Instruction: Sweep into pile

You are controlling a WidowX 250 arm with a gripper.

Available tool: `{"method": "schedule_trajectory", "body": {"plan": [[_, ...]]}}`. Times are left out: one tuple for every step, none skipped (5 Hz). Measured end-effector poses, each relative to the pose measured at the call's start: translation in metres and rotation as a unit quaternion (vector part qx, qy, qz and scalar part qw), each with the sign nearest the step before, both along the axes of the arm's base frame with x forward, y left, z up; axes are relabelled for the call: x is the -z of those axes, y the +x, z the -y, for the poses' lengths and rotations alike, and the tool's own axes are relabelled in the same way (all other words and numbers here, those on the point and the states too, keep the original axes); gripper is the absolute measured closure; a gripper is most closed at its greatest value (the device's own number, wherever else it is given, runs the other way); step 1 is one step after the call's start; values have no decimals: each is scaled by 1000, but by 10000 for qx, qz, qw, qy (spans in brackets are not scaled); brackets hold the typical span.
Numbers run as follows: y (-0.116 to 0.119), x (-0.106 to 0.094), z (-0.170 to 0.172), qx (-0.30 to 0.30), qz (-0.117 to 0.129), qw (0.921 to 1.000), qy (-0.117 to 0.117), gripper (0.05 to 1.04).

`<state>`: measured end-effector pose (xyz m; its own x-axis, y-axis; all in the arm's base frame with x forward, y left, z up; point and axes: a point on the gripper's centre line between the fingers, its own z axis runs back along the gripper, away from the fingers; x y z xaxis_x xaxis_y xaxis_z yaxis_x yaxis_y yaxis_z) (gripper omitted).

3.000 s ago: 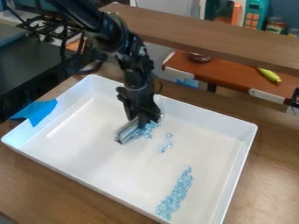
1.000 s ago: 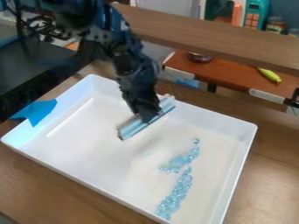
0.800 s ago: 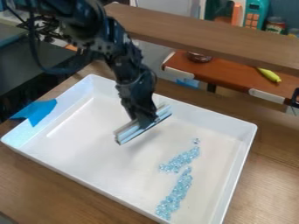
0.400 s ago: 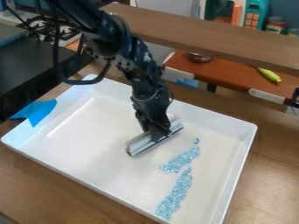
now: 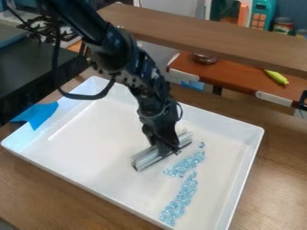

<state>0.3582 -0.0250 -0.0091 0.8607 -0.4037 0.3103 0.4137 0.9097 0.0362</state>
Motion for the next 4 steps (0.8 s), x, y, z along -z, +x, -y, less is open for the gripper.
{"method": "schedule_trajectory", "body": {"plan": [[-15, -1, 12, 125, -89, 9998, -96, 722], [-31, -2, 21, 200, -263, 9991, -272, 722], [-45, -3, 30, 290, -441, 9976, -457, 722], [-55, -8, 37, 425, -556, 9956, -617, 722]]}}
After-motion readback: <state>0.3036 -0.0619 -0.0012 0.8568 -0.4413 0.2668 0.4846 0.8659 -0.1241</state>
